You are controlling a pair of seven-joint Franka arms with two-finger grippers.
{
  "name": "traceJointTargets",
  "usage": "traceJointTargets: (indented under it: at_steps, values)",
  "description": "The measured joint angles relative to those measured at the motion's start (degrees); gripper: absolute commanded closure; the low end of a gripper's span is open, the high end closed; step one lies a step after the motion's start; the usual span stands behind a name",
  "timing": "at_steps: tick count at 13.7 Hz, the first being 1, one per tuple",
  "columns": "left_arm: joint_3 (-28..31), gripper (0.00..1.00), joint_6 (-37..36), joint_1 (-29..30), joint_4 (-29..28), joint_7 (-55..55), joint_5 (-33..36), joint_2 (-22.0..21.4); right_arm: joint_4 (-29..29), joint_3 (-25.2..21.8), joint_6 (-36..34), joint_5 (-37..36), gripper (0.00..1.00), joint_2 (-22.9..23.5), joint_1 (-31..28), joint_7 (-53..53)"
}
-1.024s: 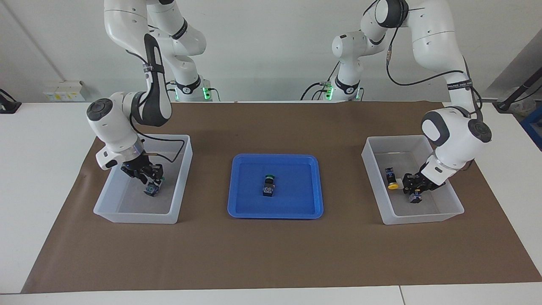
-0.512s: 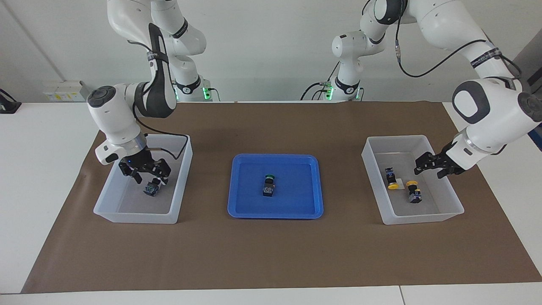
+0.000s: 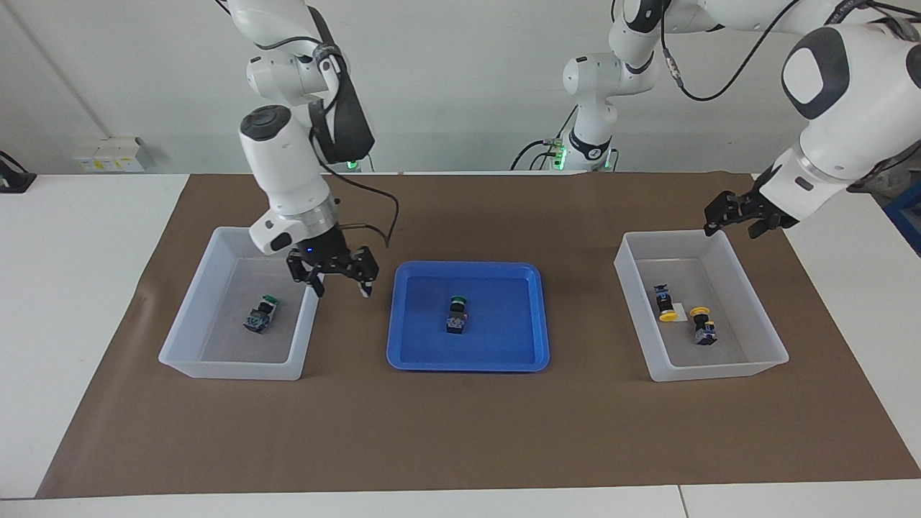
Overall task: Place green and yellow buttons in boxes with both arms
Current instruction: 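Reach the right gripper back into the tray and grasp the last button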
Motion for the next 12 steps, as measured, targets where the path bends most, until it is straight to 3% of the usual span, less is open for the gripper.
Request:
traceJointTargets:
  at_steps: [4, 9, 12]
  values:
    - [-0.1, 0.18, -0.1, -1.2, -0.9, -2.8, 0.7, -3.7, 4.4, 0.0, 3.2, -2.3, 0.00, 6.8, 8.9, 11.6]
    - [-0.2, 0.15, 5.4, -1.2, -13.4, -3.0, 0.7, -8.9, 10.4, 0.0, 8.7, -9.6, 0.00, 18.4, 14.2, 20.3]
    - [-0.4, 0.06, 8.2, -2.6, -20.0, -5.2, 0.7, -12.2, 11.4, -0.2, 9.4, -11.6, 0.00, 20.2, 14.3, 21.7]
